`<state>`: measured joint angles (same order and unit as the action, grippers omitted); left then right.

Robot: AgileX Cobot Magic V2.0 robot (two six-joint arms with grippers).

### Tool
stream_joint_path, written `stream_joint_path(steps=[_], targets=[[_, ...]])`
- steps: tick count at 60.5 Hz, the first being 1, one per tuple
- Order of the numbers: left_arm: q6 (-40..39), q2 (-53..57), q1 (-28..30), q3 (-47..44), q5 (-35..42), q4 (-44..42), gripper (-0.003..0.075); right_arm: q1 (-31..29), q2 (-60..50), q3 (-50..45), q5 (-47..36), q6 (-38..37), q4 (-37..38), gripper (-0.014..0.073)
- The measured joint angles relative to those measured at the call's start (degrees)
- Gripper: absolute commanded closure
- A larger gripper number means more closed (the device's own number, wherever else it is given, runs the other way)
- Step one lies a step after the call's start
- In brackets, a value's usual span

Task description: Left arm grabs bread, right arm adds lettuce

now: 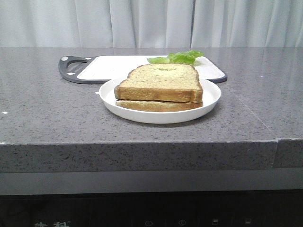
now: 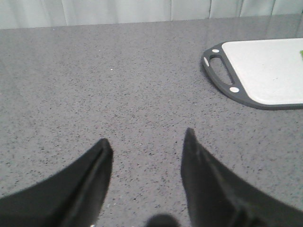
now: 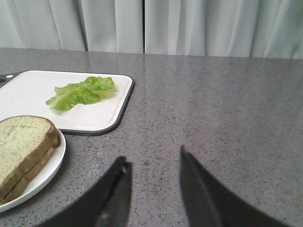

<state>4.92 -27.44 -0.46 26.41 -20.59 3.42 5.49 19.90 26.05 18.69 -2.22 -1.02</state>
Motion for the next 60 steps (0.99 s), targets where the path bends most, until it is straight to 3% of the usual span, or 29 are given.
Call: stream_joint_path(steps=[5,15,25,45,60], targets=[[0.1,-0.8,0.0,0.7,-1.0,4.7,0.0237,0.0,0.0,0.0,0.0,0.0,0.0,-0.0024],[0.4,-8.2,-1.3,8.5,-11.4,10.1,0.0237,0.0,0.0,0.0,0.0,0.0,0.0,-0.0015],[1.1,-20.0,-6.6,20.6,-20.6,16.4,0.0237,0.0,0.0,0.0,0.1,0.0,0.0,-0.0015],[1.8,-43.2,-23.7,35.0,-21.7,18.8,0.0237,0.0,0.0,0.0,0.2,0.0,0.1,-0.0015],[1.8,-61.4,-31.3,45.7,-22.5,19.1,0.0237,0.0,0.0,0.0,0.2,0.0,0.1,-0.0015]])
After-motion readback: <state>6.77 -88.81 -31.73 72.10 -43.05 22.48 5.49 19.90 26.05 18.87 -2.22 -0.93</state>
